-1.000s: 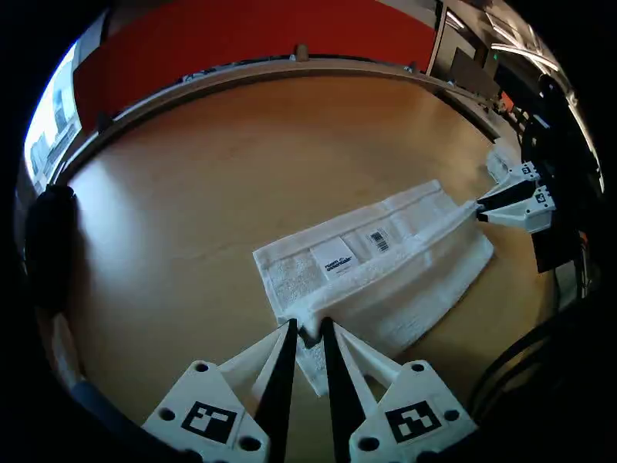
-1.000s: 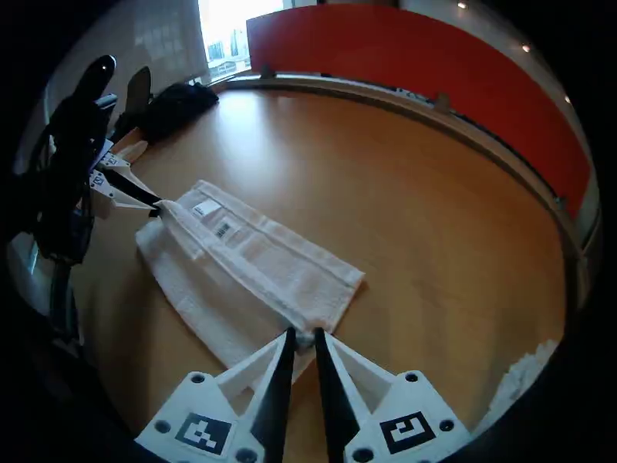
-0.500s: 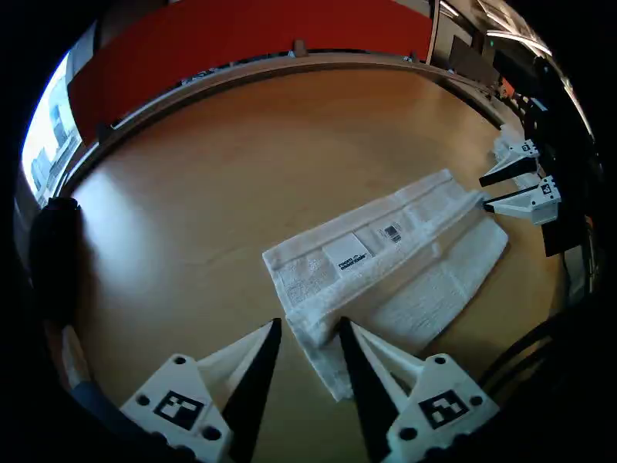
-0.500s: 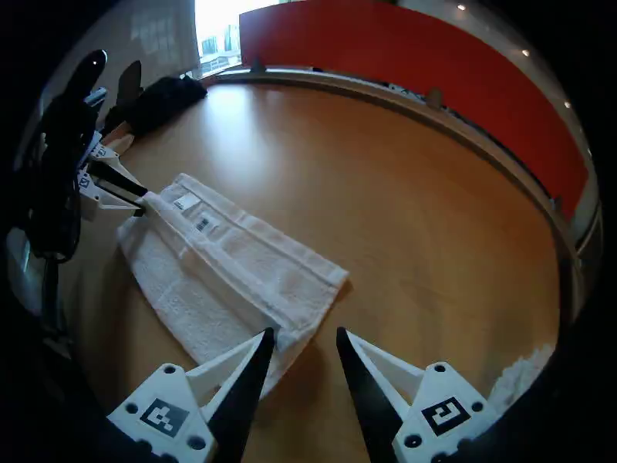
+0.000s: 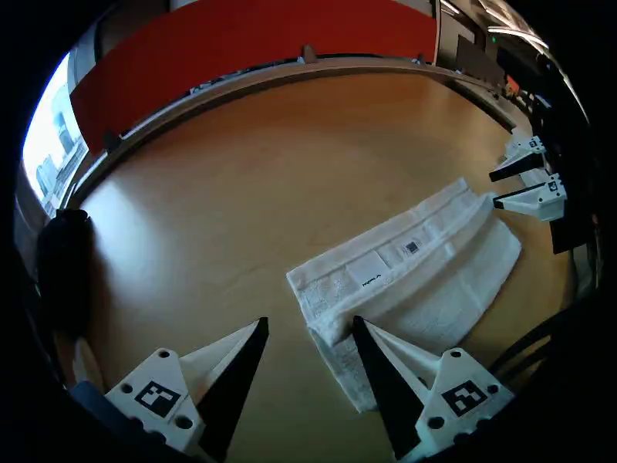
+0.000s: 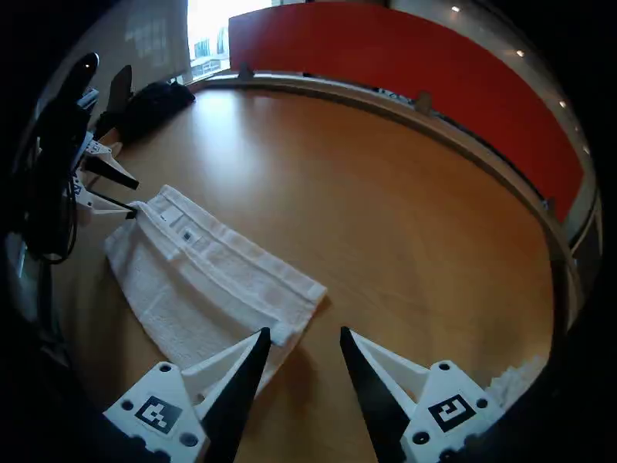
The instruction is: Fold towel
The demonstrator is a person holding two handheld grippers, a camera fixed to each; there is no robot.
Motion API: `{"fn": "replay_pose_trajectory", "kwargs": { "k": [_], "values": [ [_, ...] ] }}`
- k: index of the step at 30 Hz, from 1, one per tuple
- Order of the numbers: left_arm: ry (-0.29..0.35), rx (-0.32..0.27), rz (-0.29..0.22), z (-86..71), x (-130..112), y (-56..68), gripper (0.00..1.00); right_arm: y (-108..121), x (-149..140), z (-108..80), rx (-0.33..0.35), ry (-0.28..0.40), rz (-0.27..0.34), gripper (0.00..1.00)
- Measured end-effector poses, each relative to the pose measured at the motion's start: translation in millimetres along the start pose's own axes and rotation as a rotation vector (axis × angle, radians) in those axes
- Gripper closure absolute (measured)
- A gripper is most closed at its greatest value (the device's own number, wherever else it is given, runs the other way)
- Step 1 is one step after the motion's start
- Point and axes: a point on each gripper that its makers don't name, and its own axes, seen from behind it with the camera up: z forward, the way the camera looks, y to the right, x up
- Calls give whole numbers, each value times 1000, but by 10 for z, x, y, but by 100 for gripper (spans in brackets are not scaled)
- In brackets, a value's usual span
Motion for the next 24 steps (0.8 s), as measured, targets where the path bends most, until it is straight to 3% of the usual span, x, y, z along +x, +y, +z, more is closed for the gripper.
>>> {"fn": "replay_pose_trajectory", "kwargs": {
  "k": [12, 15, 19, 24],
  "values": [
    [48, 44, 8, -34, 202, -158, 20, 112, 157, 12, -32, 25, -6, 29],
    [56, 49, 0, -67, 211, -192, 13, 108, 177, -10, -28, 33, -5, 25],
    [60, 49, -16, -102, 188, -210, 10, 111, 190, -49, -26, 42, 1, 11],
    [61, 46, -36, -140, 140, -211, 7, 112, 168, -104, -34, 47, 5, 9]
  ]
}}
